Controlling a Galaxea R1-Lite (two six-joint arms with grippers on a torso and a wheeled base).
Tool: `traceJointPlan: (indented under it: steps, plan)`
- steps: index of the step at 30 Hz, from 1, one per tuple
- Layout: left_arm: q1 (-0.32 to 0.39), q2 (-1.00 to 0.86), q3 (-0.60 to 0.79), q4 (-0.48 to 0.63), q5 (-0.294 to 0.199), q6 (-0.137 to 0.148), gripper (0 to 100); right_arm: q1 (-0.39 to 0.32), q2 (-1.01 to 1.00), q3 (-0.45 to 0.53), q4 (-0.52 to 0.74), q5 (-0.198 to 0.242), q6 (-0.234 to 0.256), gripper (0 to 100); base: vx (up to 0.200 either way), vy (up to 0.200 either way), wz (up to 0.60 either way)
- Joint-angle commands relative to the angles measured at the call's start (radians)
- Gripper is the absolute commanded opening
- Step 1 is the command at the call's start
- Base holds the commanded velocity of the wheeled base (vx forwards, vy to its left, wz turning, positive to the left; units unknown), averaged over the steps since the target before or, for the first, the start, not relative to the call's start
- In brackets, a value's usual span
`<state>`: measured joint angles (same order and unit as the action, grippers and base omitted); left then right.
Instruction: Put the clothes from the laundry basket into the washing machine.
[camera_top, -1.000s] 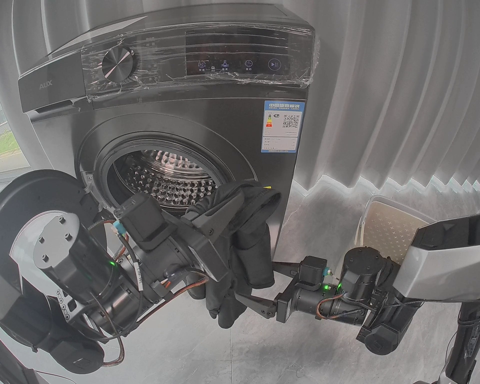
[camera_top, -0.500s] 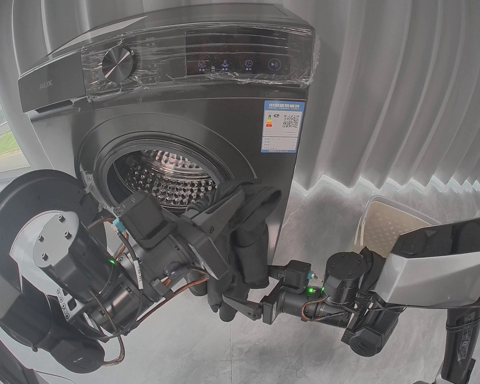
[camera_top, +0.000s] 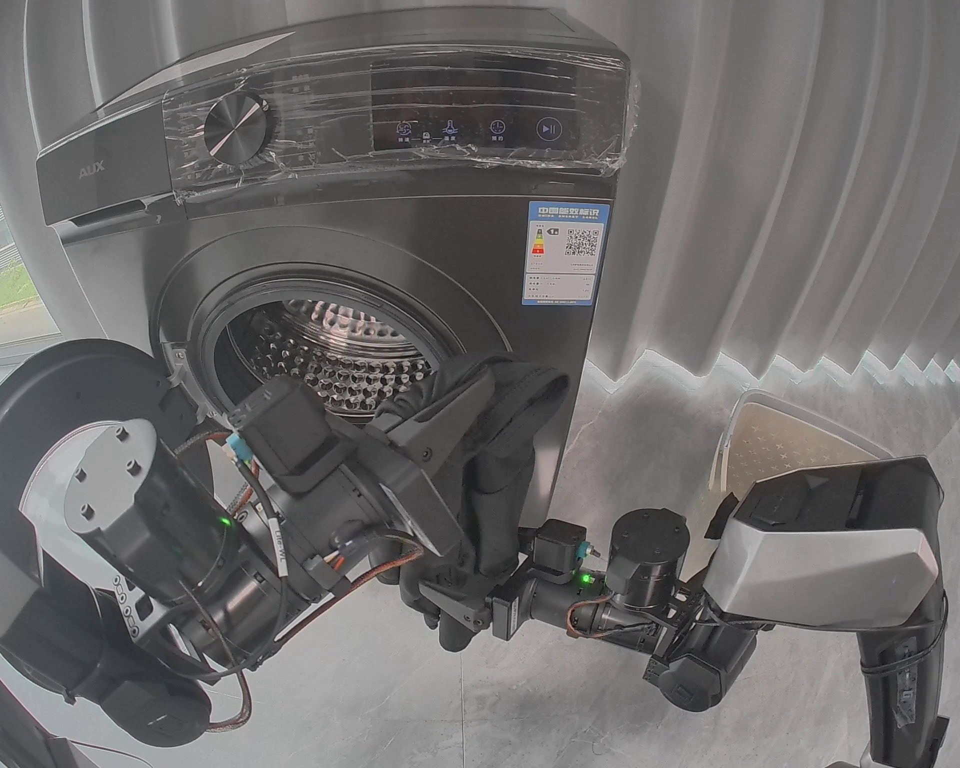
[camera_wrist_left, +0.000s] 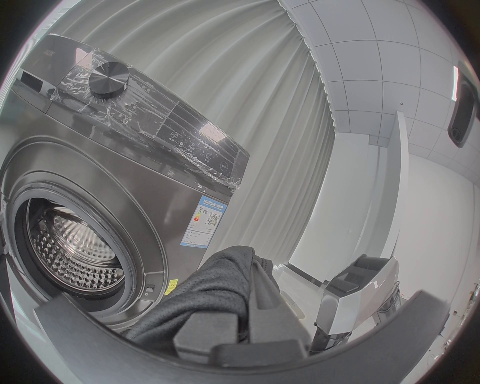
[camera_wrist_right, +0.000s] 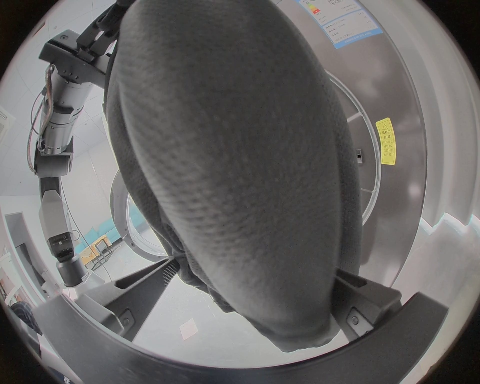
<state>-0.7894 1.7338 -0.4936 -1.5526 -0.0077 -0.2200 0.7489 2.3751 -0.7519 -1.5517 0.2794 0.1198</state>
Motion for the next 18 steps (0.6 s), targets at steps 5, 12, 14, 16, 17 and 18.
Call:
traceJointPlan:
  steps: [5, 12, 14, 16, 17, 18]
  plan:
    - [-0.004, 0.0, -0.008, -0.001, 0.0, -0.004, 0, 0.007, 0.033, -0.041, -0.001, -0.003, 0.001, 100, 0.0, 0.0, 0.0]
    - [-0.004, 0.001, -0.008, -0.001, 0.0, -0.005, 0, 0.04, 0.056, -0.072, 0.001, -0.012, 0.001, 100, 0.0, 0.0, 0.0]
    - [-0.004, 0.001, -0.008, -0.001, 0.0, -0.005, 0, 0.04, 0.059, -0.075, 0.001, -0.012, 0.003, 100, 0.0, 0.0, 0.0]
    - [-0.005, 0.0, -0.01, -0.001, 0.0, -0.005, 0, 0.04, 0.062, -0.08, 0.001, -0.014, 0.003, 100, 0.0, 0.0, 0.0]
    - [-0.004, 0.0, -0.01, -0.001, 0.0, -0.005, 0, 0.038, 0.067, -0.083, 0.001, -0.016, 0.003, 100, 0.0, 0.0, 0.0]
    - [-0.004, 0.0, -0.01, -0.001, 0.0, -0.005, 0, 0.036, 0.069, -0.084, 0.001, -0.016, 0.004, 100, 0.0, 0.0, 0.0]
